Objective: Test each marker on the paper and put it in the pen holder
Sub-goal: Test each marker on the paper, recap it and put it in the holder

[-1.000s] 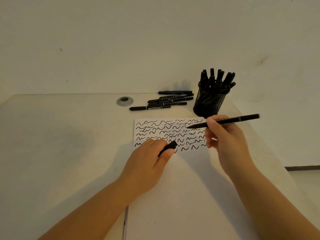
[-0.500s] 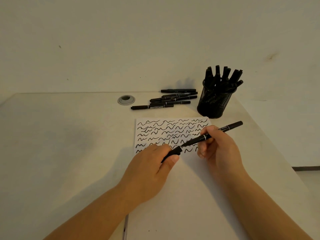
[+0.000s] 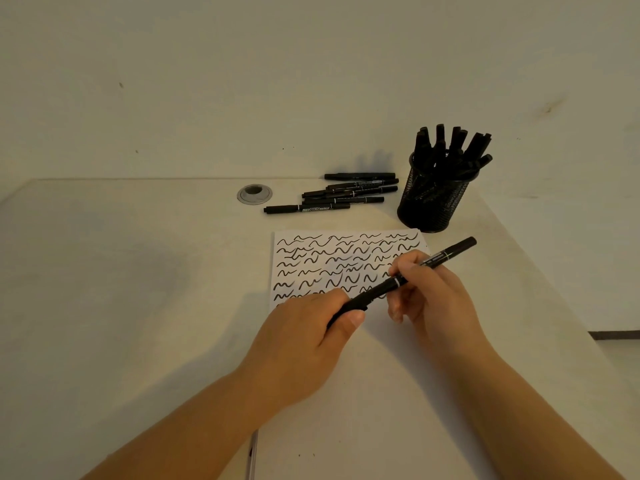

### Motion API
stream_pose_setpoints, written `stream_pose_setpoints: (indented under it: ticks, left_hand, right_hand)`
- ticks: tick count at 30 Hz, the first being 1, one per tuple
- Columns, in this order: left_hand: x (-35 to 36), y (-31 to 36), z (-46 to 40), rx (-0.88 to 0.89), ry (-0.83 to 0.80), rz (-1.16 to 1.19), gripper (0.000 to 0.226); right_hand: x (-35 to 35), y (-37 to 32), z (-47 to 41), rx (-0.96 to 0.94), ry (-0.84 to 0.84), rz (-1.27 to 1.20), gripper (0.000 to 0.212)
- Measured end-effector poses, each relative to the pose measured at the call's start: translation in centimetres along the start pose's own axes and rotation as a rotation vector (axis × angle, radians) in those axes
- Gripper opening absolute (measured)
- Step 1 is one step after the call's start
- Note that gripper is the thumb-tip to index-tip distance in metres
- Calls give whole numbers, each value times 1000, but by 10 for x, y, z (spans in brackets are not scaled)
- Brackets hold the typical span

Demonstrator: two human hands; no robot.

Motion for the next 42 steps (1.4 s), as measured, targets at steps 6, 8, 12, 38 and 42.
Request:
stream_pose_setpoints:
  ticks: [6, 8, 12, 38, 42]
  left_hand:
    - [-1, -1, 1, -21, 22, 44, 28]
    - [-1, -1, 0, -25, 35, 72, 35]
    - [-1, 1, 1, -33, 49, 187, 35]
    - [-4, -8, -8, -254, 80, 598, 40]
    - [-12, -6, -18, -250, 48, 609, 42]
  right_hand:
    - [7, 0, 6, -14, -148, 100, 19]
    - [8, -1, 7, -15, -163, 130, 15]
    - [8, -1, 6, 2, -203, 117, 17]
    - [15, -9, 15, -465, 195, 806, 25]
    - [22, -19, 11, -862, 130, 1293, 23]
Point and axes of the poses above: each hand's wrist, its own z-axis away from the middle knuckle, its own x-axis out of the palm, y = z × x, the point moved 1 cm from there along -z, towards the middle knuckle, and after that the axes turned 3 degrees about z, right-handed, at the moved point
